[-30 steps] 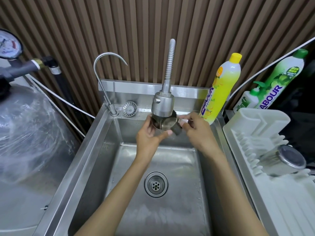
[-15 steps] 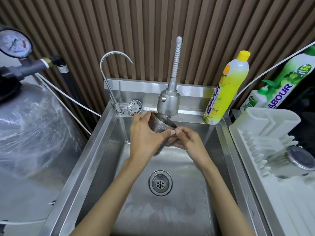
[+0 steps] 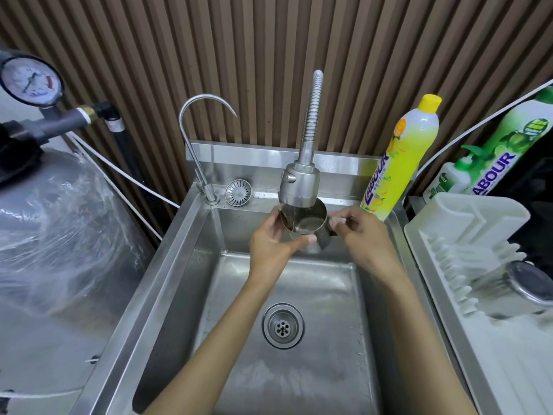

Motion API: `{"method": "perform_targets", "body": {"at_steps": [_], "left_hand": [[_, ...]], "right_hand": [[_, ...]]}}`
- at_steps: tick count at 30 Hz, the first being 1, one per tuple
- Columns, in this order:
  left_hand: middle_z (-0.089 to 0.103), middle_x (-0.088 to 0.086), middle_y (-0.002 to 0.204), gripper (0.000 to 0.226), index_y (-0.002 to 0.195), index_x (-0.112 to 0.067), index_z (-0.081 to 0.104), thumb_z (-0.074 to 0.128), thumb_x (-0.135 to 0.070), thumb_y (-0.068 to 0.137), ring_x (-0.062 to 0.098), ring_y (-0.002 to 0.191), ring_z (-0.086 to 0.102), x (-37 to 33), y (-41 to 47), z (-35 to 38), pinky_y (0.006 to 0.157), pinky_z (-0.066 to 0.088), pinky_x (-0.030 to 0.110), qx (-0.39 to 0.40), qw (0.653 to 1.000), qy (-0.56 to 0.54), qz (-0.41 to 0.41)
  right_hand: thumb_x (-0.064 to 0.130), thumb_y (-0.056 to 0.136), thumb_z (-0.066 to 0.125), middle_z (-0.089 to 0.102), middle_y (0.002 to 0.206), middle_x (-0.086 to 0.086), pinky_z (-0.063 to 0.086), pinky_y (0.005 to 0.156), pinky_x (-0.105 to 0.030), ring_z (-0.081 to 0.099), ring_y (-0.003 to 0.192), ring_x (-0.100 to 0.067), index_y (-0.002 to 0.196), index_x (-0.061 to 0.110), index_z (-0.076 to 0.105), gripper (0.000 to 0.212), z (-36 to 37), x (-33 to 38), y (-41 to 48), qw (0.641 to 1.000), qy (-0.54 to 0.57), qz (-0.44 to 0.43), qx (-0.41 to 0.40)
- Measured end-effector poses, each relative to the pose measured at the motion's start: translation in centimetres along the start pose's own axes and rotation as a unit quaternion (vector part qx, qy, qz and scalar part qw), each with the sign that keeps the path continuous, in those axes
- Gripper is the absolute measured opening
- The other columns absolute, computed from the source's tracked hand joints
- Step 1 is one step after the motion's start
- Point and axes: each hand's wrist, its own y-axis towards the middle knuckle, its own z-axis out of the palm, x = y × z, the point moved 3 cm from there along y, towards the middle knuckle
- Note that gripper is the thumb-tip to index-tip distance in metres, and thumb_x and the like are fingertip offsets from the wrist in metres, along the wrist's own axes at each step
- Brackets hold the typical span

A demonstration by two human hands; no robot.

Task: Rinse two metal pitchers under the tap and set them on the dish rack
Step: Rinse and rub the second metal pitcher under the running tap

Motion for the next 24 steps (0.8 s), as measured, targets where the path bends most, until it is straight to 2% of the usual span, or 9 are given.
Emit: {"method": "perform_targets", "body": {"at_steps": [3, 6, 7, 9, 11, 15, 18, 21, 24], "left_hand": [[0.060, -0.002, 0.123, 0.084, 0.126, -0.014, 0.054, 0.087, -0.015, 0.048, 0.006, 0.114, 0.056, -1.6, 0.0, -0.3, 0.100, 0.041, 0.018, -0.051, 0.990, 0.098, 0.088], [0.054, -0.021, 0.110, 0.081, 0.124, -0.024, 0.052, 0.088, -0.013, 0.053, -0.019, 0.102, 0.049, -3.2, -0.5, -0.6, 0.086, 0.032, -0.004, -0.062, 0.971, 0.177, 0.147], [0.050, -0.023, 0.105, 0.082, 0.127, -0.019, 0.053, 0.088, -0.013, 0.053, -0.021, 0.095, 0.048, -3.5, -0.7, -0.8, 0.081, 0.028, -0.008, -0.077, 0.964, 0.199, 0.160], [0.049, -0.015, 0.102, 0.080, 0.125, -0.012, 0.058, 0.089, -0.018, 0.051, -0.010, 0.091, 0.047, -3.8, -1.1, -1.2, 0.076, 0.024, -0.012, -0.104, 0.950, 0.243, 0.165], [0.051, -0.010, 0.099, 0.073, 0.117, -0.014, 0.063, 0.090, -0.026, 0.050, 0.003, 0.089, 0.051, -3.6, -1.3, -1.5, 0.071, 0.025, -0.013, -0.114, 0.944, 0.273, 0.145], [0.063, -0.011, 0.086, 0.058, 0.101, -0.023, 0.068, 0.089, -0.039, 0.049, 0.000, 0.076, 0.061, -2.2, -1.4, -2.0, 0.065, 0.036, -0.007, -0.095, 0.962, 0.251, 0.055], [0.072, -0.008, 0.079, 0.048, 0.090, -0.022, 0.070, 0.090, -0.036, 0.049, -0.003, 0.072, 0.066, -0.3, -1.3, -2.1, 0.066, 0.046, 0.001, -0.054, 0.981, 0.183, -0.020], [0.075, 0.002, 0.089, 0.038, 0.092, -0.016, 0.072, 0.087, -0.016, 0.057, 0.011, 0.084, 0.069, 1.1, -1.4, -1.2, 0.075, 0.052, 0.012, 0.008, 0.995, 0.082, -0.060], [0.074, 0.000, 0.091, 0.040, 0.095, -0.012, 0.069, 0.080, 0.007, 0.061, 0.012, 0.088, 0.067, 1.5, -1.3, -0.1, 0.076, 0.052, 0.013, 0.044, 0.997, -0.022, -0.053]], "right_hand": [[0.010, 0.090, 0.055, 0.066, 0.090, 0.004, 0.045, 0.078, -0.024, 0.060, 0.083, -0.009, 0.079, 0.021, 0.060, 0.017, 1.3, -0.9, 0.5, 0.991, 0.135, 0.013, 0.022], [0.010, 0.092, 0.052, 0.063, 0.079, 0.002, 0.045, 0.076, -0.022, 0.057, 0.076, -0.008, 0.079, 0.018, 0.059, 0.017, 2.7, -1.5, 0.5, 0.978, 0.200, 0.026, 0.047], [0.010, 0.093, 0.051, 0.064, 0.079, -0.001, 0.048, 0.079, -0.025, 0.059, 0.077, -0.012, 0.080, 0.017, 0.059, 0.017, 3.1, -1.7, 0.5, 0.975, 0.211, 0.033, 0.058], [0.009, 0.094, 0.049, 0.067, 0.077, -0.004, 0.052, 0.083, -0.030, 0.064, 0.076, -0.016, 0.081, 0.012, 0.059, 0.017, 3.7, -1.9, 0.1, 0.968, 0.230, 0.049, 0.084], [0.010, 0.095, 0.048, 0.068, 0.074, -0.006, 0.056, 0.079, -0.030, 0.066, 0.071, -0.017, 0.084, 0.007, 0.060, 0.017, 4.0, -2.0, -0.4, 0.965, 0.233, 0.067, 0.100], [0.019, 0.093, 0.053, 0.070, 0.080, -0.012, 0.057, 0.075, -0.039, 0.067, 0.069, -0.020, 0.088, 0.009, 0.064, 0.016, 3.0, -2.2, -0.8, 0.983, 0.139, 0.096, 0.070], [0.030, 0.090, 0.054, 0.072, 0.088, -0.012, 0.051, 0.085, -0.042, 0.066, 0.088, -0.032, 0.084, 0.013, 0.067, 0.022, 1.2, -0.9, -0.9, 0.995, -0.078, 0.059, 0.037], [0.029, 0.091, 0.052, 0.068, 0.102, -0.013, 0.040, 0.081, -0.033, 0.057, 0.103, -0.034, 0.099, 0.010, 0.064, 0.024, -0.2, 1.0, -1.5, 0.979, -0.203, 0.029, 0.007], [0.025, 0.090, 0.056, 0.064, 0.091, -0.010, 0.036, 0.072, -0.031, 0.058, 0.096, -0.031, 0.094, 0.011, 0.061, 0.015, -1.0, 2.1, -1.8, 0.979, -0.201, -0.012, -0.036]]}}
